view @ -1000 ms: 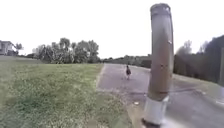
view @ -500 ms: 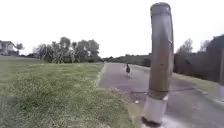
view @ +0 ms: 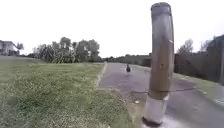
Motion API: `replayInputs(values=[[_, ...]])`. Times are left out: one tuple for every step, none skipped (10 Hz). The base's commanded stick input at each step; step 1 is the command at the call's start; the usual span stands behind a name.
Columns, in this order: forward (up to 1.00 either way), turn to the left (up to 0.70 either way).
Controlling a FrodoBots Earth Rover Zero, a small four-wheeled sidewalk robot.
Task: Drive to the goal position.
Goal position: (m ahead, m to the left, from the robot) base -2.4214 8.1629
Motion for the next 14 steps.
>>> replayInputs(values=[[0.0, 0.0], [0.0, 0.0], [0.0, 0.12], [0.0, 0.08], [0.0, 0.03], [0.0, 0.0], [0.0, 0.06], [0.0, 0.22], [0.0, 0.5], [0.0, 0.5], [0.0, 0.5], [0.0, 0.5], [0.0, 0.5], [0.0, 0.5]])
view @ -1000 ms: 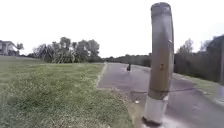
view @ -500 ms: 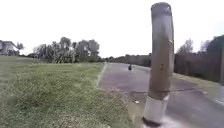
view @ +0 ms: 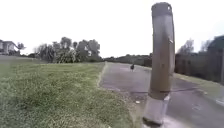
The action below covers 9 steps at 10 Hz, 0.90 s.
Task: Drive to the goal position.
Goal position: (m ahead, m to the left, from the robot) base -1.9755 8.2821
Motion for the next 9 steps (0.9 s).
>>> replayInputs(values=[[0.0, 0.5], [0.0, 0.5], [0.0, 0.5], [0.0, 0.1], [0.0, 0.01], [0.0, 0.0], [0.0, 0.0], [0.0, 0.0], [0.0, 0.0]])
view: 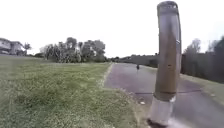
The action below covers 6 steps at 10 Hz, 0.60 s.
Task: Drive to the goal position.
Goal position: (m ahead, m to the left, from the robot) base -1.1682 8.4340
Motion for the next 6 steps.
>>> replayInputs(values=[[0.0, 0.07], [0.02, 0.0], [0.35, 0.0], [0.5, 0.0], [0.0, 0.0], [0.0, 0.0]])
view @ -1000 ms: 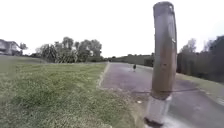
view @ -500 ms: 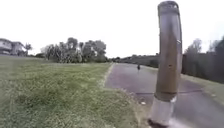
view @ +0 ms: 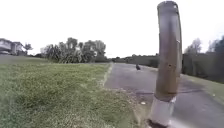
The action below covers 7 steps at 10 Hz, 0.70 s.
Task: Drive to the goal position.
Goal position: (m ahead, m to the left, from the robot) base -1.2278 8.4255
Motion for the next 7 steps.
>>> replayInputs(values=[[0.0, 0.0], [0.0, 0.0], [0.0, 0.0], [0.0, 0.0], [0.0, 0.0], [0.0, 0.0], [0.0, 0.02]])
